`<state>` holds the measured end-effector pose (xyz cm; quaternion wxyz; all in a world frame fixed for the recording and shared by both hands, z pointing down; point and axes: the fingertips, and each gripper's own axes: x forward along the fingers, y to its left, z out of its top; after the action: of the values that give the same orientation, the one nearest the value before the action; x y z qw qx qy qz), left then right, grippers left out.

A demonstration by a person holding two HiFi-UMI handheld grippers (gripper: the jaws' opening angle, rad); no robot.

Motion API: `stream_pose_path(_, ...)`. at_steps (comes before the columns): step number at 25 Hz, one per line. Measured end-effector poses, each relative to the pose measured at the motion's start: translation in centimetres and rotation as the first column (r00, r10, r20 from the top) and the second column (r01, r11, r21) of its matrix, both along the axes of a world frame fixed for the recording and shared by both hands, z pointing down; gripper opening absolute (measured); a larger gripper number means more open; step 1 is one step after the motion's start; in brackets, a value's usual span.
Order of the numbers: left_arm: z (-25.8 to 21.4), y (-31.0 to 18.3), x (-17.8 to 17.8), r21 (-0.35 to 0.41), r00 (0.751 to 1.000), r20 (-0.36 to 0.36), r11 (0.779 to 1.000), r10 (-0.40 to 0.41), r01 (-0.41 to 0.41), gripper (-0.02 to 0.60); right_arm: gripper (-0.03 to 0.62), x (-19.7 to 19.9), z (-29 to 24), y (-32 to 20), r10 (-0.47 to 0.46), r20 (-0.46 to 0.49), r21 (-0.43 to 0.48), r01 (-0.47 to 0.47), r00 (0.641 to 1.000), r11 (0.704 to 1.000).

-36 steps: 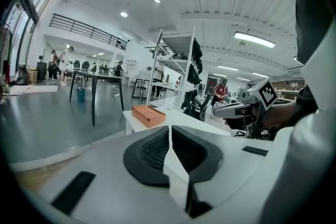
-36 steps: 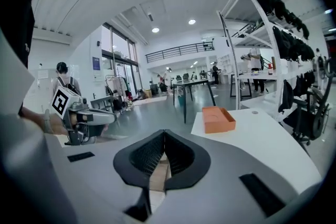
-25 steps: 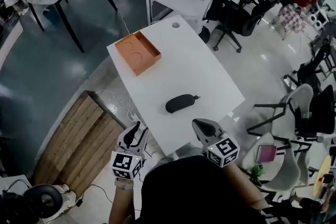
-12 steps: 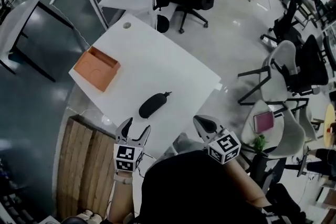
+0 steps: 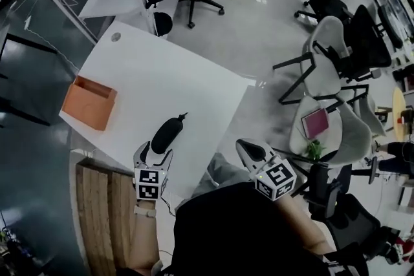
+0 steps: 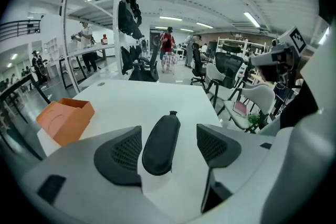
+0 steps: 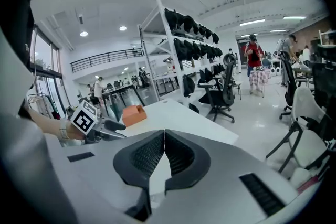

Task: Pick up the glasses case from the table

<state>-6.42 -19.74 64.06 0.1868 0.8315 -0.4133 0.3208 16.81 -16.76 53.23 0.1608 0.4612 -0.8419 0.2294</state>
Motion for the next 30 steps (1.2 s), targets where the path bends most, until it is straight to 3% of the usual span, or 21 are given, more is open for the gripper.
stream_pose_path(13, 10.1, -2.6, 0.9, -0.216, 0.978, 0.158, 0.971, 0.138, -0.102, 0.345, 0.026, 4.6, 1.4, 0.6, 0.155, -0.027, -0.052, -0.156, 0.988, 0.986)
stream_pose_path(17, 12.6, -2.1, 1.6, -0.288, 0.976, 0.141, 0.950, 0.164, -0.118, 0.357, 0.026, 5.6, 1.1, 0.7, 0.203, -0.027, -0.050, -0.204, 0.979, 0.978)
stream_pose_path(24, 14.0, -2.2, 1.5, -0.326, 0.974, 0.144, 0.937, 0.178, -0.123, 0.359, 0.026, 5.9, 0.8, 0.8, 0.227, -0.028, -0.043, -0.228, 0.973, 0.973)
stream_pose_path(30, 13.0, -3.1, 1.0, -0.298, 0.977, 0.147, 0.949, 0.155, -0.105, 0.359, 0.026, 5.3, 0.8, 0.9, 0.225, -0.027, -0.042, -0.226, 0.974, 0.973)
